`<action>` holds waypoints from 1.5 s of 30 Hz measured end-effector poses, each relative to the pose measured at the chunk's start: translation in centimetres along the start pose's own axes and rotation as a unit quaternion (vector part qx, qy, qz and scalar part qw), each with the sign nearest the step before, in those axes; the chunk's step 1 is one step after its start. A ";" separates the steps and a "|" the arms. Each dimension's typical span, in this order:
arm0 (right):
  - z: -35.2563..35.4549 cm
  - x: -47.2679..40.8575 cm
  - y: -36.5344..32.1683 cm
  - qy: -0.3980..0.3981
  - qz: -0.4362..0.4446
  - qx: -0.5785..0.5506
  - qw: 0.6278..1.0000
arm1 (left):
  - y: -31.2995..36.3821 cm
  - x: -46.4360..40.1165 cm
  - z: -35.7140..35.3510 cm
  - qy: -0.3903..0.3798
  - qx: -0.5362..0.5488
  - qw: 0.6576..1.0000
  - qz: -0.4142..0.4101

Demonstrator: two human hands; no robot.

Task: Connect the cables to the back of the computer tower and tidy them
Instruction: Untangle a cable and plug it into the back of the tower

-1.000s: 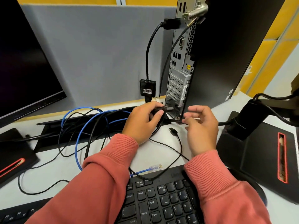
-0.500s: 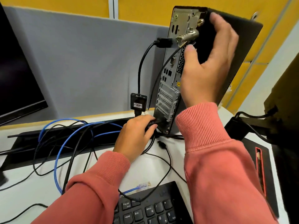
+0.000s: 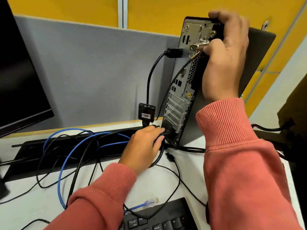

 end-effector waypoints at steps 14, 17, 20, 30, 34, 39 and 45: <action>-0.3 0.1 0.2 0.033 0.019 0.027 0.999 | 0.6 -0.1 -0.4 0.004 -0.007 1.000 0.015; -0.2 0.1 0.1 0.036 0.017 0.021 0.999 | 1.0 -0.2 -0.8 0.002 -0.002 1.000 0.022; -0.2 0.1 0.0 0.040 0.017 0.024 0.999 | 1.0 -0.2 -0.8 -0.001 0.036 0.999 0.038; -0.3 0.1 0.0 0.048 0.016 0.025 0.998 | -0.2 0.4 0.3 0.003 0.012 0.996 0.084; -0.3 0.2 0.1 0.052 0.013 0.019 0.998 | -0.3 0.3 -0.1 0.002 0.033 0.996 0.077; -0.3 0.2 0.1 0.052 0.000 0.011 0.999 | -0.4 0.4 -0.1 -0.003 0.041 0.996 0.075; -0.4 0.3 -0.1 0.052 -0.004 0.007 0.999 | 0.1 0.4 0.0 -0.011 0.024 0.997 0.068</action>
Point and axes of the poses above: each hand's wrist, its own x-axis away from the middle knuckle, its own z-axis out of the back of the hand, y = z × x, the point moved 8 cm from there along -x, towards the middle knuckle, and after that the axes turned 6 degrees about x, right-handed, at the moved point
